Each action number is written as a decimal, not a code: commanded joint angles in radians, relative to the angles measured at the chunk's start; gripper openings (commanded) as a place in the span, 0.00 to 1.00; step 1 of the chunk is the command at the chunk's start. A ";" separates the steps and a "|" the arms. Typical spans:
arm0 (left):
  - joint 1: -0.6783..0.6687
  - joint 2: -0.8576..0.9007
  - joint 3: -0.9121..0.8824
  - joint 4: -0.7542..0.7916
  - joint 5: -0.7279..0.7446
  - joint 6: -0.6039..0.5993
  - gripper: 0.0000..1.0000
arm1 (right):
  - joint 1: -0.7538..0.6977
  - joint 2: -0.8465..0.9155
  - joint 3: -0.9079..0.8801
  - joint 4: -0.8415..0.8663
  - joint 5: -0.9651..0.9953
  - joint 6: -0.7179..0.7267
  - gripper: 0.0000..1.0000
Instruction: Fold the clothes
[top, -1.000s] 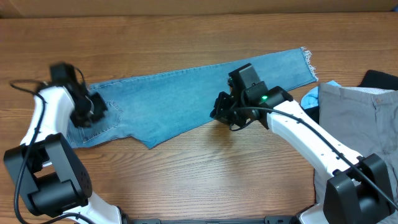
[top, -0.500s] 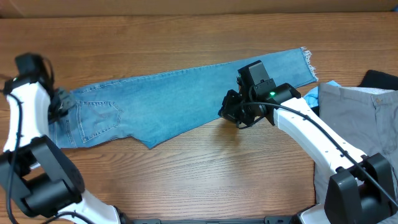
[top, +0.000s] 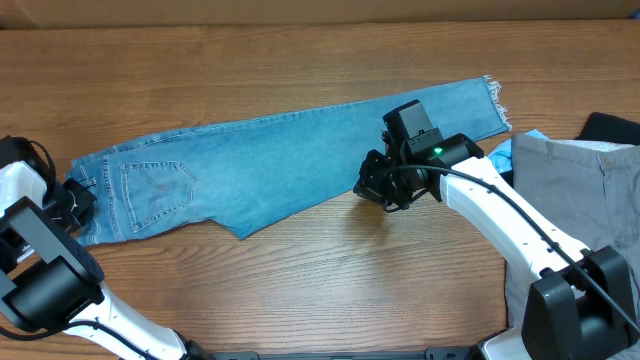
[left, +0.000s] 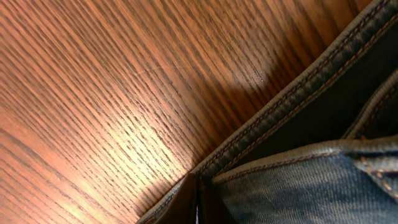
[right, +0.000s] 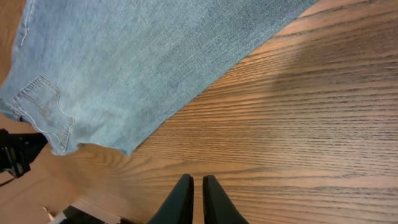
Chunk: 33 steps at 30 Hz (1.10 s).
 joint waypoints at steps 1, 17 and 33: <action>0.003 0.029 0.024 -0.032 0.116 0.024 0.04 | -0.002 -0.062 0.009 0.000 0.028 -0.062 0.10; -0.234 -0.410 0.180 -0.249 0.291 0.184 0.20 | -0.277 -0.204 0.146 0.056 0.094 -0.079 0.34; -0.589 -0.427 0.163 -0.316 0.277 0.208 0.51 | -0.764 0.022 0.146 0.333 -0.023 -0.365 0.62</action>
